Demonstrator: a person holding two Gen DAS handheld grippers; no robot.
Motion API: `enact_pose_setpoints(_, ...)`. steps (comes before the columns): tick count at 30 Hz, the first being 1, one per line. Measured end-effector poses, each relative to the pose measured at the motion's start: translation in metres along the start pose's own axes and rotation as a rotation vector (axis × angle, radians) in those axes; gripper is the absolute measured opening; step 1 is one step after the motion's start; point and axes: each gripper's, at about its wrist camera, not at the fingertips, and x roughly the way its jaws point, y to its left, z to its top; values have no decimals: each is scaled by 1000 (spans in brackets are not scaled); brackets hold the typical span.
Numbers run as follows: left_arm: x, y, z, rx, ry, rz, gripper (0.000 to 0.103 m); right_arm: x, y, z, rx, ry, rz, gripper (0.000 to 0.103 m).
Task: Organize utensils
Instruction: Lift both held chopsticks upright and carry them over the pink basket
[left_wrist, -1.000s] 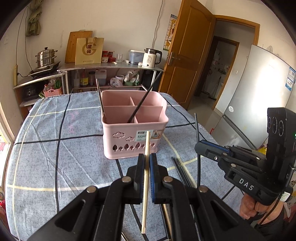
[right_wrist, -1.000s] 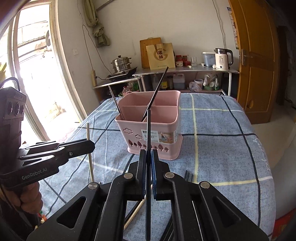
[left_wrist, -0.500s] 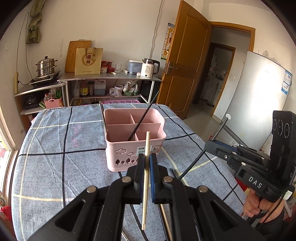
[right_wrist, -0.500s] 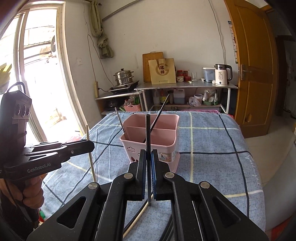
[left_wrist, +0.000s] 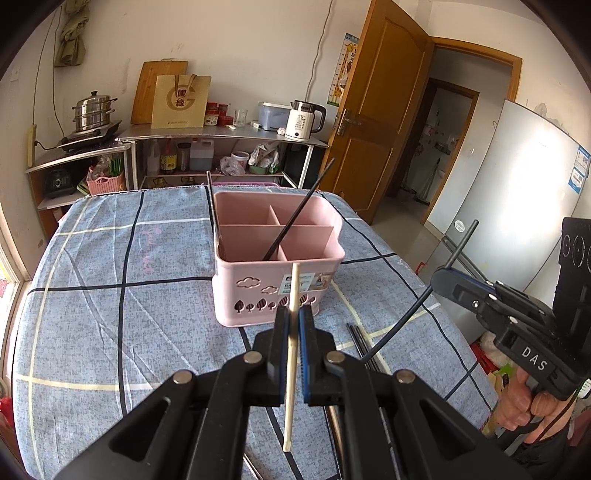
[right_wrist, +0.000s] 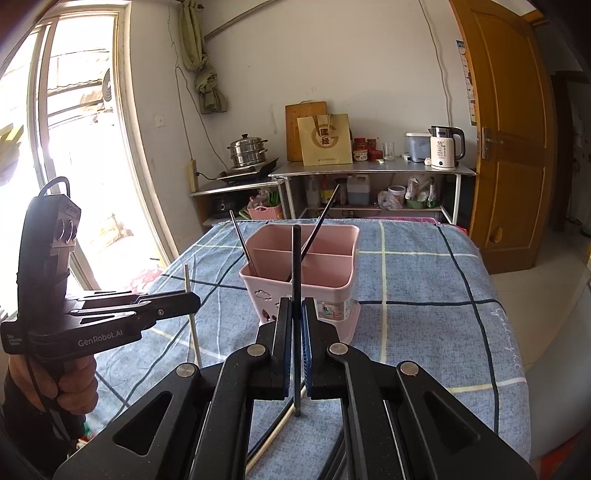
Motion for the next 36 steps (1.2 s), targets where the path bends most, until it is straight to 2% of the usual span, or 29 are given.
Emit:
enact_pose_setpoints(16,-19,-5,15,31,-46,9,6,-5,0,12,-16,-24,-4,5)
enact_pose_setpoints(25,-42,-12,58,76,-106,18,6,-11,7,47,-48,-96,15,5)
enact_pose_setpoints(36,-51,-6,116,70,-200,50,6,-7,22,96,-79,-208,45,5)
